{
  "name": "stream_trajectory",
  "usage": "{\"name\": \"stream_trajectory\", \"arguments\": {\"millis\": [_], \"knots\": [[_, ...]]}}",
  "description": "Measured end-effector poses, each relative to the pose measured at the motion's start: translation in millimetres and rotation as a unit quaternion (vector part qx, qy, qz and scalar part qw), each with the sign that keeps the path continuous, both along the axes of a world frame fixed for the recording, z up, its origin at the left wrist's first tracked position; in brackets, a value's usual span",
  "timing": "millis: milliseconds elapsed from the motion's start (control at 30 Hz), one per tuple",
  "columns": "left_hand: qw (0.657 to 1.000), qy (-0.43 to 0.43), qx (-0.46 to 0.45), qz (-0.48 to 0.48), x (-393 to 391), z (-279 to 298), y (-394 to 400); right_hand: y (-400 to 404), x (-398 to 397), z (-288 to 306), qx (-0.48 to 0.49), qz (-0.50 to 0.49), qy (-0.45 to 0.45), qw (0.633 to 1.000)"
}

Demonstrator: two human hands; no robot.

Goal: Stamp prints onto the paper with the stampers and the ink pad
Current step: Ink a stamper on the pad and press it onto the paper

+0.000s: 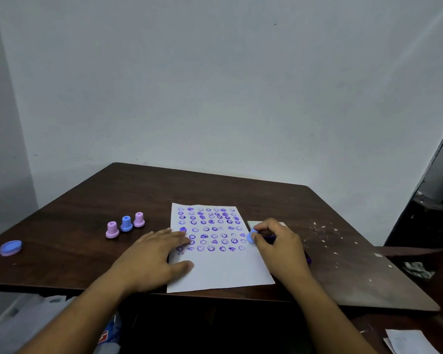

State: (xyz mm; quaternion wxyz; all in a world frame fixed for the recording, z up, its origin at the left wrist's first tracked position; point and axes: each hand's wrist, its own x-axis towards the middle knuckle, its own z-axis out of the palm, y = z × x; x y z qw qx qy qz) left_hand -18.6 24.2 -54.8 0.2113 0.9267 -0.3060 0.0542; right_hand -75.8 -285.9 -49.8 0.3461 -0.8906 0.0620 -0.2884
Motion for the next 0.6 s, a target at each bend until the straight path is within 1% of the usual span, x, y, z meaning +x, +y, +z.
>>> {"name": "stream_trajectory", "arguments": {"millis": [167,467,600], "knots": [[1.000,-0.006,0.000,-0.001,1.2,-2.2,-0.5,1.0,-0.2,-4.1,-0.042,-0.001,0.019,0.999],[1.000,0.004,0.005,-0.004,3.9,-2.6,-0.1,-1.2,1.5,-3.5,-0.039,-0.006,0.039,0.998],[1.000,0.003,0.006,-0.003,5.1,-4.5,0.1,-0.5,1.2,-4.0,-0.043,-0.006,0.034,0.998]]}}
